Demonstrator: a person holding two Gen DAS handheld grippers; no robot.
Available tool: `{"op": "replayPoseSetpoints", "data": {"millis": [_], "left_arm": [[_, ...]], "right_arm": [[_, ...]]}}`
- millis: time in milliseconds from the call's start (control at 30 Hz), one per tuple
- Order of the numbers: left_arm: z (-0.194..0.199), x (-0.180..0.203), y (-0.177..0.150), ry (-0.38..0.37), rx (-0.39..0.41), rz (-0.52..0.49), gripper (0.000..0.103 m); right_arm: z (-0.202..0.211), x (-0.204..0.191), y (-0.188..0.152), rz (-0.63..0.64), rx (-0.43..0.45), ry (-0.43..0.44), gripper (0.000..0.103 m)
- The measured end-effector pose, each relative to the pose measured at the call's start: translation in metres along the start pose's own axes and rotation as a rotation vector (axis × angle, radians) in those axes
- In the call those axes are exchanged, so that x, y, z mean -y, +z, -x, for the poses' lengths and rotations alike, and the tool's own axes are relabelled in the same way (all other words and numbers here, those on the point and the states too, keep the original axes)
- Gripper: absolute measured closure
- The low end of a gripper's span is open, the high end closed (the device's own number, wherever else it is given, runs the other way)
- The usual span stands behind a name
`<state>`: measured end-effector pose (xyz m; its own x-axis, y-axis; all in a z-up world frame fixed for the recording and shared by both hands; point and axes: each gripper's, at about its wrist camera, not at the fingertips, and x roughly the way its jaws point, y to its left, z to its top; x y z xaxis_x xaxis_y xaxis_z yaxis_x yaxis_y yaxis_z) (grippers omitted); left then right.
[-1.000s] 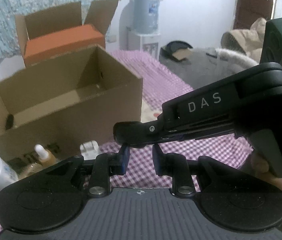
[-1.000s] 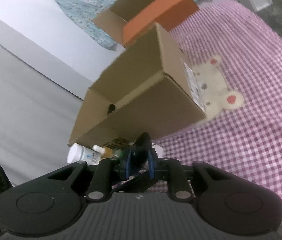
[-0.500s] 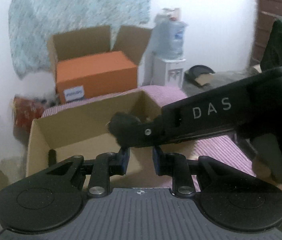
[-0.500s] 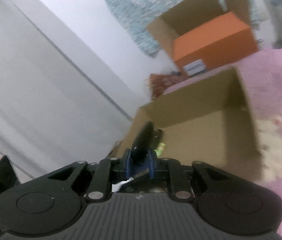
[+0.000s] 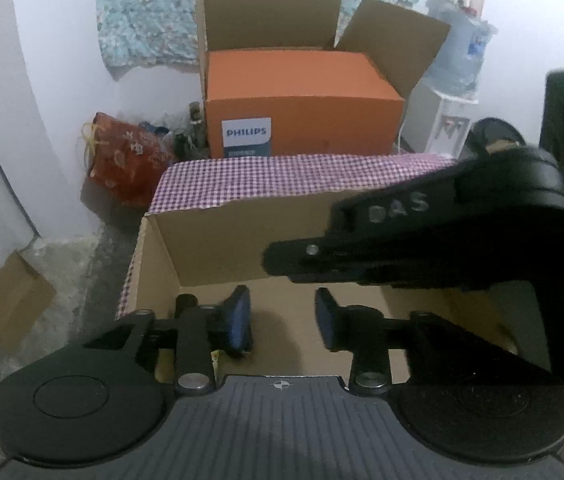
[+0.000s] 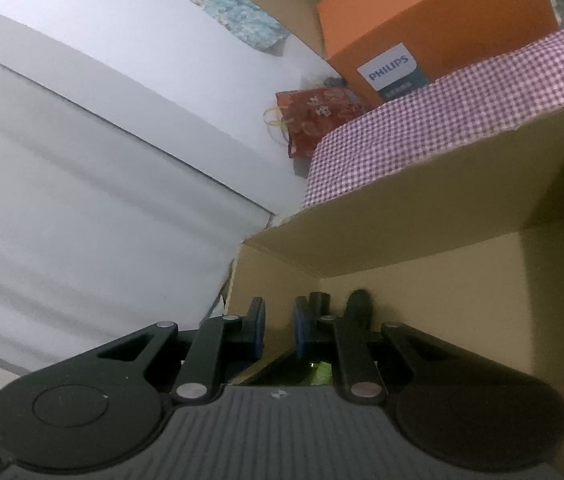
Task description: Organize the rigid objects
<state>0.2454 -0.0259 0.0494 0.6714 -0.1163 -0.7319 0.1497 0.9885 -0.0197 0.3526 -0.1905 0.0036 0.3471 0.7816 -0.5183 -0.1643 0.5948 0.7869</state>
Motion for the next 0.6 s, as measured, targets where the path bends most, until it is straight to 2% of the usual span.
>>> {"op": "replayPoseSetpoints", "data": {"millis": [133, 233, 433, 467, 533, 567, 600], "left_arm": [[0.015, -0.005, -0.001, -0.008, 0.024, 0.008, 0.059], [0.036, -0.007, -0.005, -0.029, 0.057, 0.015, 0.050], [0.091, -0.003, -0.026, -0.090, 0.169, 0.009, 0.028], [0.099, -0.002, -0.031, -0.103, 0.187, 0.004, 0.022], [0.116, 0.001, -0.048, -0.160, 0.245, -0.021, 0.010], [0.125, 0.004, -0.059, -0.189, 0.275, -0.043, 0.002], [0.132, 0.006, -0.068, -0.206, 0.298, -0.061, 0.001]], "right_arm": [[0.023, -0.003, -0.008, 0.023, 0.015, 0.010, 0.086], [0.053, -0.011, -0.017, 0.054, 0.046, 0.021, 0.085], [0.131, -0.035, -0.054, 0.148, 0.154, 0.043, 0.084], [0.143, -0.039, -0.063, 0.163, 0.174, 0.044, 0.084], [0.164, -0.045, -0.085, 0.187, 0.213, 0.041, 0.079], [0.172, -0.047, -0.095, 0.194, 0.228, 0.037, 0.070], [0.180, -0.048, -0.107, 0.198, 0.246, 0.025, 0.057]]}}
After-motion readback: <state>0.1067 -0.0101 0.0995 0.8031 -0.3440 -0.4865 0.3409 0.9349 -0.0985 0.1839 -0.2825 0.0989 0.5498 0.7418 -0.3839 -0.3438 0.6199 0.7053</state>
